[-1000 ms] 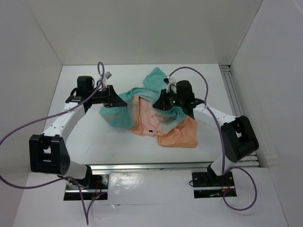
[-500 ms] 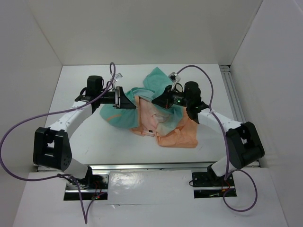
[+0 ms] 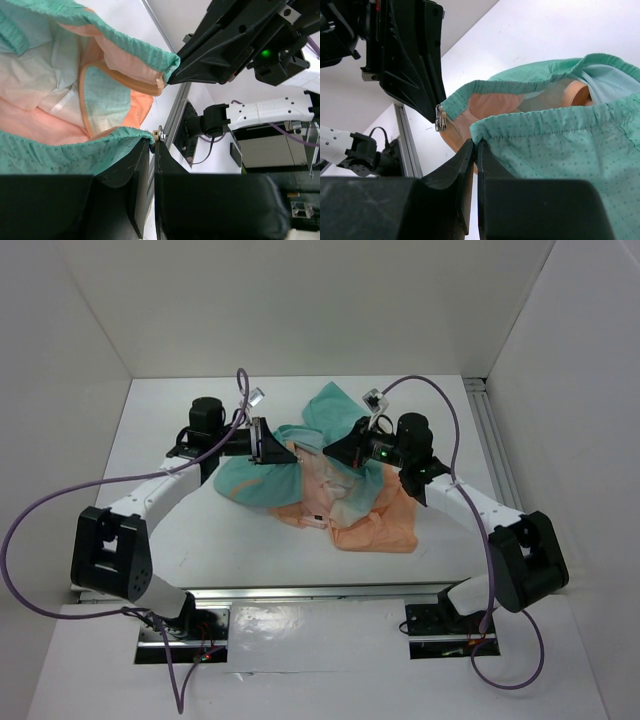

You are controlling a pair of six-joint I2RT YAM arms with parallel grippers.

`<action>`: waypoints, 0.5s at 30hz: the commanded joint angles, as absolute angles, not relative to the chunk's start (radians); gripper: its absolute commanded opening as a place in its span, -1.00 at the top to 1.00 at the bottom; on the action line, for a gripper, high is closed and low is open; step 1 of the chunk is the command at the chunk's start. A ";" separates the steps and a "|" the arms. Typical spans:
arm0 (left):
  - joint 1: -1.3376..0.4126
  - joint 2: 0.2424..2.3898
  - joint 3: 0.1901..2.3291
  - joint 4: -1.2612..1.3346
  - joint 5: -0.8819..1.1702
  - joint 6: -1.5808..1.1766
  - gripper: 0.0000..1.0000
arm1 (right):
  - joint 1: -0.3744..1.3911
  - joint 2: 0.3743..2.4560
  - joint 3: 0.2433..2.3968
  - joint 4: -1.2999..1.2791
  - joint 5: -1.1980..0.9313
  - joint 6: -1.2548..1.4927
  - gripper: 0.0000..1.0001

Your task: Zip up the jacket

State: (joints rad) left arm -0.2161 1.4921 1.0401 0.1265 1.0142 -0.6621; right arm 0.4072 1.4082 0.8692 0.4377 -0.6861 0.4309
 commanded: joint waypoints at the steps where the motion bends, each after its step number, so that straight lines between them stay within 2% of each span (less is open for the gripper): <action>1: -0.219 1.516 1.022 0.242 1.101 -0.664 1.00 | 0.419 1.379 0.862 0.523 -0.682 0.448 1.00; 15: -0.229 1.525 1.012 0.314 1.097 -0.683 1.00 | 0.437 1.400 0.854 0.523 -0.802 0.448 1.00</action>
State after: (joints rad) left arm -0.2226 1.5383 1.0100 0.2226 1.0786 -0.6674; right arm 0.4294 1.4071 0.8490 0.4778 -0.7403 0.4713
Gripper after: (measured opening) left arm 0.193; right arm 0.095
